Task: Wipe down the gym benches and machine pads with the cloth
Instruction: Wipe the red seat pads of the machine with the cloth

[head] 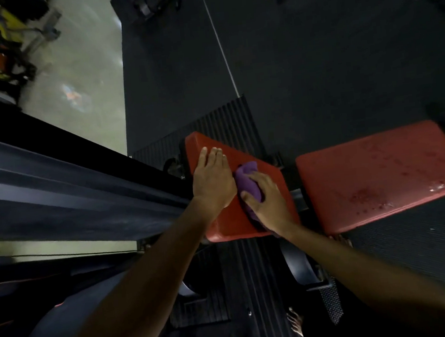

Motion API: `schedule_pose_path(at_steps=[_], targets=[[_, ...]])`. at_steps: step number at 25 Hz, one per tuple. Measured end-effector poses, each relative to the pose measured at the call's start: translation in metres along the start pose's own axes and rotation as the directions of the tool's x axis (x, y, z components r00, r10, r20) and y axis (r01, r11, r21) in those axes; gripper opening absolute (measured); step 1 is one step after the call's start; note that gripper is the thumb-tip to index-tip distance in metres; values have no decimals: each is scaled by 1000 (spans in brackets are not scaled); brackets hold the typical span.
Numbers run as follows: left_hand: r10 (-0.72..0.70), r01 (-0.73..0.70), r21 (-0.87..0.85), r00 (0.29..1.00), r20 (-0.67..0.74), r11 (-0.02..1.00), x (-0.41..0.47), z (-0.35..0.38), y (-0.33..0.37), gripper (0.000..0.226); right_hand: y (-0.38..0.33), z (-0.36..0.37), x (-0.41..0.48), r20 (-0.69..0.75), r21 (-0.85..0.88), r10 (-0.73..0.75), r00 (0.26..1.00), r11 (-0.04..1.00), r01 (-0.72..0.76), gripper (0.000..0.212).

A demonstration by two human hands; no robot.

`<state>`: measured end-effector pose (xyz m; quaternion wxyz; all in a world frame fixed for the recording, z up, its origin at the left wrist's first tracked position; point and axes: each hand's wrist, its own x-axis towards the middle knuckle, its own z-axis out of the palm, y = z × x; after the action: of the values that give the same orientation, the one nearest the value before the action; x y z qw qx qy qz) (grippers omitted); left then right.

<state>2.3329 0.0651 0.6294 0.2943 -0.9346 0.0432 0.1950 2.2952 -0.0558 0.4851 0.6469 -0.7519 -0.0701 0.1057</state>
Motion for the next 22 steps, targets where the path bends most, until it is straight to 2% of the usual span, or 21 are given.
schedule_pose_path(at_steps=[2,5,7,8,9,11,12,14,16,19,20,21,22], targets=[[-15,15,8,1000,4,1000,11,0,2,63,26,-4,2,70,-18,50,996,999,-48,52],[-33,34,41,999,-13,999,17,-4,5,63,59,3,58,45,-1,250,967,968,-250,44],[-23,24,83,999,-24,996,16,-4,6,63,40,-2,100,56,57,391,919,917,-394,37],[-16,19,104,999,-29,994,14,-3,7,62,25,-4,111,50,71,410,911,908,-413,34],[-14,19,118,999,-36,993,15,-2,8,62,9,-3,114,39,65,387,921,919,-389,32],[-25,29,97,999,-39,995,23,-2,9,63,-10,-1,101,32,113,246,969,962,-248,35],[-31,34,93,999,-30,995,27,0,11,64,-6,0,87,59,129,158,986,978,-164,39],[-38,39,123,999,-9,992,32,4,13,66,15,-6,57,141,124,86,986,987,-104,47],[-54,53,131,999,-1,990,34,6,14,64,41,-14,63,167,81,111,980,989,-126,44],[-76,80,122,996,-36,989,32,7,14,65,38,-15,109,82,0,337,938,941,-339,39],[-76,80,130,996,-36,988,31,7,15,64,29,-11,128,73,-3,364,928,931,-365,37],[-73,76,142,997,-31,987,32,7,16,64,15,-7,146,89,5,331,940,943,-332,36],[-67,69,149,997,-24,986,33,7,16,63,0,-2,161,121,14,231,965,972,-234,34]])
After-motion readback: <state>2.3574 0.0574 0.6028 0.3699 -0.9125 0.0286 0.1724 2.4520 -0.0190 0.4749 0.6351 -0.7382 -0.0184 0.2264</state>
